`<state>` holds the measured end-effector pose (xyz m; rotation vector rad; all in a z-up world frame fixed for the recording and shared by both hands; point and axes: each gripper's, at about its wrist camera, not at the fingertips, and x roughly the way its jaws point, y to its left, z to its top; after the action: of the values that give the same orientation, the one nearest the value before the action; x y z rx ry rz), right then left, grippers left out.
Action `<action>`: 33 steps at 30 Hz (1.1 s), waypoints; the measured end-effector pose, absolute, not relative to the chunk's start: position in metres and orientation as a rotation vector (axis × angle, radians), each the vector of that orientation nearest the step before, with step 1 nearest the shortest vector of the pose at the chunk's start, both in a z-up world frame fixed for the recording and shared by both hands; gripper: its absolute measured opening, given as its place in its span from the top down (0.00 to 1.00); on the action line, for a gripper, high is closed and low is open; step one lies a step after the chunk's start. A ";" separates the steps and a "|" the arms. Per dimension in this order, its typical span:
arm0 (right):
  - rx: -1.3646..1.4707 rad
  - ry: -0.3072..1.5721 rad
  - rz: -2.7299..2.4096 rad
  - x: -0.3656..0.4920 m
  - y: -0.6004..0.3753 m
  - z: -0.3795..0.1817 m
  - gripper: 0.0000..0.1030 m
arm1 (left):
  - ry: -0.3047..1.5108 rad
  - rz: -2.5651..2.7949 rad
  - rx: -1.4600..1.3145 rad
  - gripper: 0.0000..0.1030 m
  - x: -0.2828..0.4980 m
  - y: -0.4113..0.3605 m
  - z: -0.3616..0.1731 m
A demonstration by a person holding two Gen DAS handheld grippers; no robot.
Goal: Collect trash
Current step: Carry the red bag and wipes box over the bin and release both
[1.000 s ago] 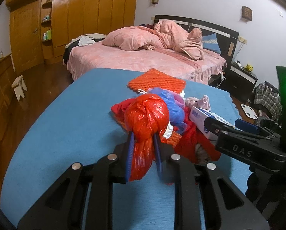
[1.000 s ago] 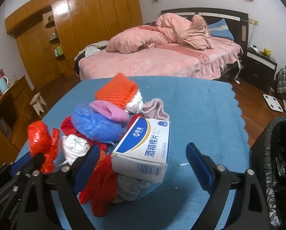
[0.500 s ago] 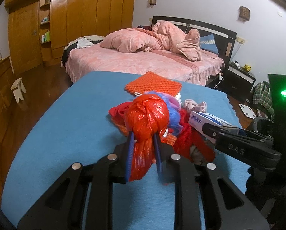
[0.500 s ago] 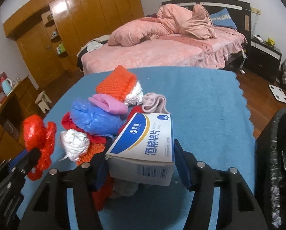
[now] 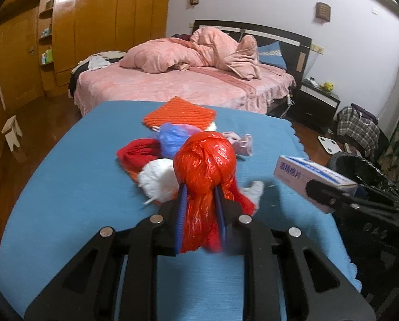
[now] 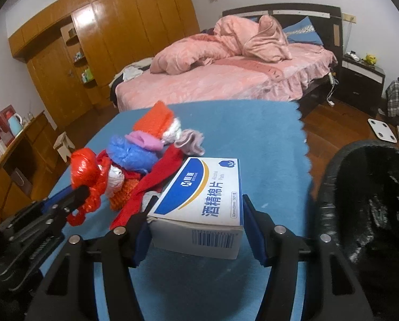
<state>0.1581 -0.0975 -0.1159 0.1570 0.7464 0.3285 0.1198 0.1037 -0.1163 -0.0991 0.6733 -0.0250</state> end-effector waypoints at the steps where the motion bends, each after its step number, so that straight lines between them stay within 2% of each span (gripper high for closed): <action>1: 0.169 0.735 0.323 0.155 -0.105 -0.112 0.42 | 0.671 -0.037 -0.094 0.81 0.120 0.098 -0.115; 15: 0.236 0.611 0.135 0.120 -0.215 -0.073 0.42 | 0.632 -0.245 -0.058 0.81 0.133 0.000 -0.092; 30: 0.275 0.598 -0.112 0.093 -0.334 -0.090 0.42 | 0.622 -0.507 -0.006 0.81 0.149 -0.137 -0.085; 33: 0.278 0.597 -0.137 0.090 -0.349 -0.093 0.41 | 0.630 -0.557 -0.007 0.74 0.154 -0.158 -0.088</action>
<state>0.0902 -0.3489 -0.0926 0.2784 0.5969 -0.1366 0.1544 -0.1582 -0.0878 -0.0070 0.6298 -0.5569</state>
